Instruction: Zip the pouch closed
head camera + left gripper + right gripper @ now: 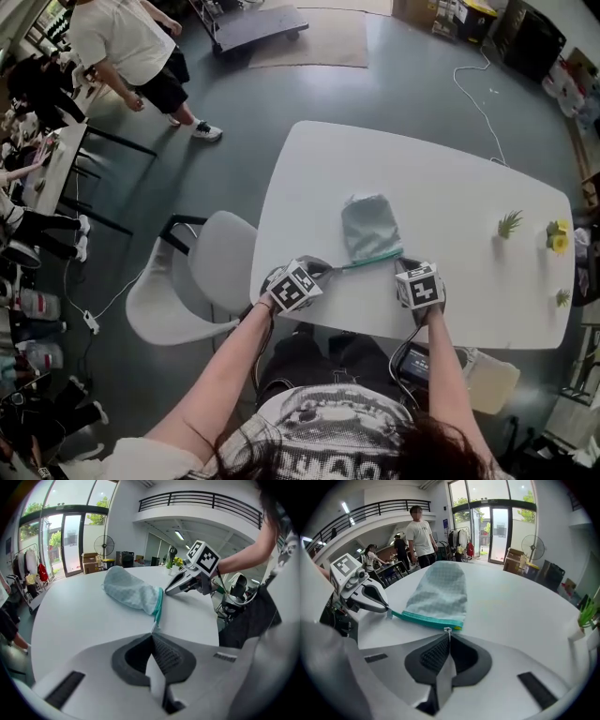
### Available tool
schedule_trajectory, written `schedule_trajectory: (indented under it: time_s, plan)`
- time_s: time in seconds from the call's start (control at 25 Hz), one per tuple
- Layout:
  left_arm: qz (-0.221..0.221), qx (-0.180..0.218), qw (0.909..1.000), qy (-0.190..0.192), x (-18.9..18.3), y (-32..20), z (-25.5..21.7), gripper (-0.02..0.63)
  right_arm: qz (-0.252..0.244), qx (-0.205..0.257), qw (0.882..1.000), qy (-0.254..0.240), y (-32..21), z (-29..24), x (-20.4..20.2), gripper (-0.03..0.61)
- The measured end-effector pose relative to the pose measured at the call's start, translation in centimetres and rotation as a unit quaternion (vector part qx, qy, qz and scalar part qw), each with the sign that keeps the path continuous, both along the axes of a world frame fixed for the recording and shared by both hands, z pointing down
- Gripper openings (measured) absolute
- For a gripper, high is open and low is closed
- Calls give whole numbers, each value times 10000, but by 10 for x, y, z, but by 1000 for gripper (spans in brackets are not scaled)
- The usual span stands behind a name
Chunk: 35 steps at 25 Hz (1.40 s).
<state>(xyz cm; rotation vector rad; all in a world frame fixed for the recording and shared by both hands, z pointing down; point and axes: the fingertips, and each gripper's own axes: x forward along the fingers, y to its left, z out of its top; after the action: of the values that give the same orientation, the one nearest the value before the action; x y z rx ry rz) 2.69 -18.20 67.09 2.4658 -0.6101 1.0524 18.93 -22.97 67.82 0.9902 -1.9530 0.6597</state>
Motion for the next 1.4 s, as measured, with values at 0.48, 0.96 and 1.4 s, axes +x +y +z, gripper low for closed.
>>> schedule_trajectory:
  time_s: [0.48,0.96,1.4]
  plan:
    - [-284,51,9994,-166,2,-10,4,12,-59,33,9997,-239,-12,-4,6,9]
    - [-1261,183,9915,246,6,-3,-15,14,116,285,9903,-1354,13,-42,-6,64]
    - [-2638,661,9555,1146,-1,15,-79,14,12,671,9747,-2132,51,-88,-32,54]
